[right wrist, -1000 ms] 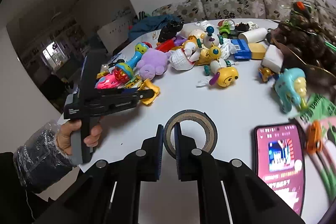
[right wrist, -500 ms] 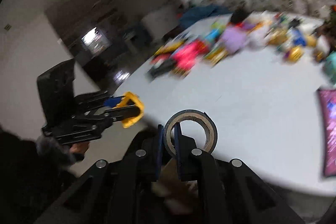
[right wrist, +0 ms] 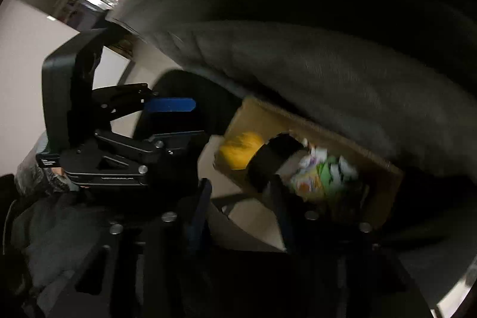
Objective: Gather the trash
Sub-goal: 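Drop the yellow piece and tape roll into the cardboard box, then grasp the green snack bag with the left tool while the right tool grasps the purple plush, then drop the snack bag and purple plush into the cardboard box, then grasp the grey toy gun with the left tool while the right tool grasps the gold toy car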
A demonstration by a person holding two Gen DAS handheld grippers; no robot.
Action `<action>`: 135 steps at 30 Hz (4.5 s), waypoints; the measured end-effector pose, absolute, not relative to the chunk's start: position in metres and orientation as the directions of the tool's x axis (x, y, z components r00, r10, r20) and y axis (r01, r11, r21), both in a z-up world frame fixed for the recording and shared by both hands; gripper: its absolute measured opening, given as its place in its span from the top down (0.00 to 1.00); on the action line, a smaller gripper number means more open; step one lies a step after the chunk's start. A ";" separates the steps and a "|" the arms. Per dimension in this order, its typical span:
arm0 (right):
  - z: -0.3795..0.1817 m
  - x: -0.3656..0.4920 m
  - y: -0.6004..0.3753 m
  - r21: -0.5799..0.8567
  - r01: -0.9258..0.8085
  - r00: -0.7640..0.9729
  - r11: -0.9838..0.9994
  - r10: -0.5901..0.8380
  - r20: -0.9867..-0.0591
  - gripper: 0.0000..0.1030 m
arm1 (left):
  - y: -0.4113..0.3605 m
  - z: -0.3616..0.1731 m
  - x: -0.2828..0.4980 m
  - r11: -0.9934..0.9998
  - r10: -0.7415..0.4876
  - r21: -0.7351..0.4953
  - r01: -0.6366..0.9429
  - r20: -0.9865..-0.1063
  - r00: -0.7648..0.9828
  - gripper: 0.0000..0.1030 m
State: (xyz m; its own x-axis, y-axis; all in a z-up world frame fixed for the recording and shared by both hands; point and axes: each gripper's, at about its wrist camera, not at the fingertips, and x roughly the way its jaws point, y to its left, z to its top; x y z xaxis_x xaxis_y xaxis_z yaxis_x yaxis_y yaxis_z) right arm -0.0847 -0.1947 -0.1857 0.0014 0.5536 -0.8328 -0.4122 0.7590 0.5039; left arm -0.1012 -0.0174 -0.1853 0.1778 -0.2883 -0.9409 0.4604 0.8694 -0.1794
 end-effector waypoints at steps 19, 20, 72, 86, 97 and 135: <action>0.014 0.042 -0.212 0.249 -0.502 0.499 0.828 0.513 -0.698 0.48 | 0.024 -0.035 -0.095 0.875 -0.418 -0.205 0.439 -0.777 0.471 0.21; 0.017 0.065 -0.210 0.223 -0.482 0.533 0.847 0.485 -0.693 0.46 | 0.027 -0.024 -0.089 0.880 -0.423 -0.205 0.429 -0.751 0.507 0.19; 0.006 -0.031 -0.280 0.392 -0.468 0.524 0.792 0.606 -0.598 0.35 | -0.043 0.033 -0.035 0.888 -0.380 -0.066 0.456 -0.664 0.644 0.55; -0.153 -0.079 -0.194 0.418 -0.502 0.043 0.758 0.504 -0.862 0.24 | 0.000 -0.128 -0.132 0.829 -0.290 -0.064 0.556 -0.899 0.328 0.19; -0.040 -0.060 -0.201 0.368 -0.597 0.260 0.712 0.606 -0.751 0.18 | 0.039 -0.078 -0.111 0.865 -0.416 -0.212 0.455 -0.810 0.413 0.19; -0.045 0.062 -0.167 0.096 -0.561 0.430 0.822 0.389 -0.815 0.71 | 0.069 -0.021 0.059 0.963 -0.241 -0.099 0.251 -0.732 0.638 0.78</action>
